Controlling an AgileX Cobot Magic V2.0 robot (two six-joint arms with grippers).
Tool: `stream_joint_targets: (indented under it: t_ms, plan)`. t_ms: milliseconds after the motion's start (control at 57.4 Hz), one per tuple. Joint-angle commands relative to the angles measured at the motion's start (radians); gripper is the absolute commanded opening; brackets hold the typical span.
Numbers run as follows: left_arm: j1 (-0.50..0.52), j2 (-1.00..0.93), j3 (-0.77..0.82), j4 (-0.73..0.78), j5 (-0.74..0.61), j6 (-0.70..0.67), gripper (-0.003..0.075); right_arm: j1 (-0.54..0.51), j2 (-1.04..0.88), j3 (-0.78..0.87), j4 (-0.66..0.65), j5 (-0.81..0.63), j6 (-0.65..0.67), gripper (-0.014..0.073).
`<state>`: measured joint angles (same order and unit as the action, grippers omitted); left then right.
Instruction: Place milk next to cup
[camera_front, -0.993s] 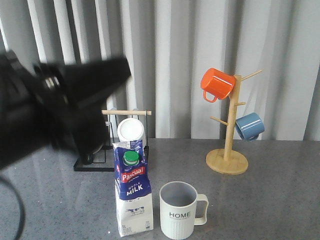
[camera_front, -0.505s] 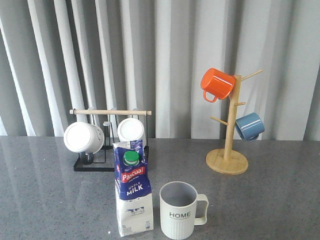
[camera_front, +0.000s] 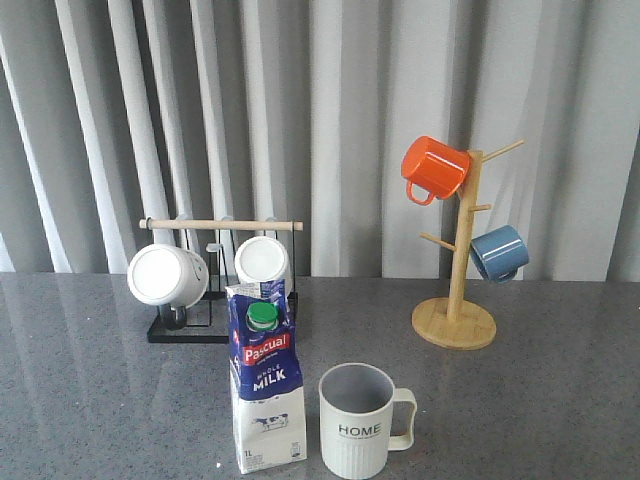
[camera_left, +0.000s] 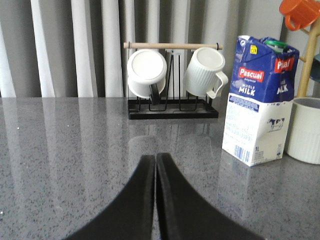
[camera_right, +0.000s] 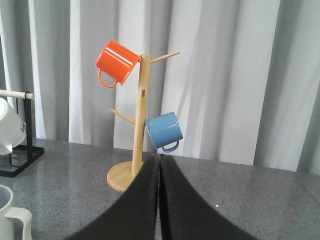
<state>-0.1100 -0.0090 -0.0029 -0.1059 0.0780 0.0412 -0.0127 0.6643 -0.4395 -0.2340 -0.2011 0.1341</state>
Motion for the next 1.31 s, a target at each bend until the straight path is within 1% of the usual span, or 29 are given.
stream_joint_targets:
  t_ms: [0,122,209,366,1290]
  plan:
    - [0.020,-0.016,-0.003,-0.003,-0.065,-0.012,-0.0007,-0.001,-0.001,-0.027,0.000,-0.067,-0.006,-0.0009]
    - [0.048,-0.016,0.012,0.002,-0.060,-0.031,-0.0007,-0.001,-0.001,-0.027,0.000,-0.067,-0.006,-0.0009]
    - [0.061,-0.016,0.012,0.039,-0.059,-0.041,-0.0007,-0.001,-0.001,-0.027,0.000,-0.067,-0.006,-0.0009]
    - [0.062,-0.016,0.012,0.086,-0.060,-0.036,-0.0007,-0.001,-0.001,-0.027,0.000,-0.067,-0.006,-0.0009]
    - [0.060,-0.014,0.007,0.085,-0.059,-0.036,-0.0007,-0.001,-0.001,-0.027,0.000,-0.067,-0.006,-0.0009]
